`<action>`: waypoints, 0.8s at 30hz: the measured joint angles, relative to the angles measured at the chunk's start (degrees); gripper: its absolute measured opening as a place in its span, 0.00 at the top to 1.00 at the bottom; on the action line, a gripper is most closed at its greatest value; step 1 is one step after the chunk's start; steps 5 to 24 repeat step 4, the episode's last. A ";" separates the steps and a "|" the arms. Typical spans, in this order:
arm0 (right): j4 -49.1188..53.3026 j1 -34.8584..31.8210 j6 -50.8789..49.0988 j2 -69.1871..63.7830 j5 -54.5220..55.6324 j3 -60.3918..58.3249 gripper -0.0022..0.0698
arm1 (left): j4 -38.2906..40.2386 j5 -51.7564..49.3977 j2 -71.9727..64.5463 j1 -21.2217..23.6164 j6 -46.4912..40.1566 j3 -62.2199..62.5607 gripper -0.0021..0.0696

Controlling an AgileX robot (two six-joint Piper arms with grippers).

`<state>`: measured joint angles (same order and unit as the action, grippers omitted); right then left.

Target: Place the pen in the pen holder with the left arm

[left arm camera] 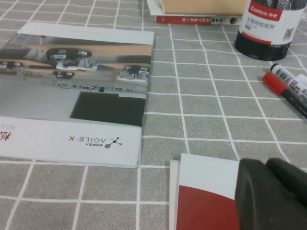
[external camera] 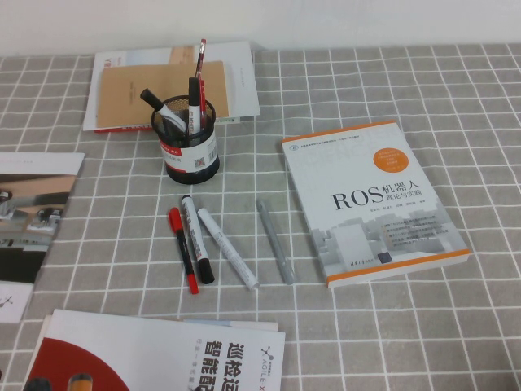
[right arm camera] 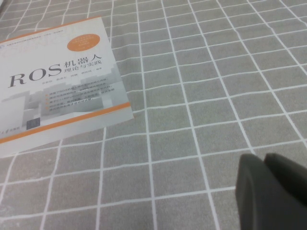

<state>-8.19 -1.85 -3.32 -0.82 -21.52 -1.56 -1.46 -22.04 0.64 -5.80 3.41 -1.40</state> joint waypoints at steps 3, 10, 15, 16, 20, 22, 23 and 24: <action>0.00 0.00 0.00 0.00 0.00 0.00 0.99 | 0.00 0.00 0.00 0.00 0.00 0.00 0.97; 0.00 0.00 0.00 0.00 0.00 0.00 0.99 | 0.00 0.00 0.00 0.00 0.00 0.00 0.97; 0.00 0.00 0.00 0.00 0.00 0.00 0.99 | 0.00 0.00 0.00 0.00 0.00 0.00 0.97; 0.00 0.00 0.00 0.00 0.00 0.00 0.99 | 0.00 0.00 0.00 0.00 0.00 0.00 0.97; 0.00 0.00 0.00 0.00 0.00 0.00 0.99 | 0.00 0.00 0.00 0.00 0.00 0.00 0.97; 0.00 0.00 0.00 0.00 0.00 0.00 0.99 | 0.00 0.00 0.00 0.00 0.00 0.00 0.97; 0.00 0.00 0.00 0.00 0.00 0.00 0.99 | 0.00 0.00 0.00 0.00 0.00 0.00 0.97; 0.00 0.00 0.00 0.00 0.00 0.00 0.99 | 0.00 0.00 0.00 0.00 0.00 0.00 0.97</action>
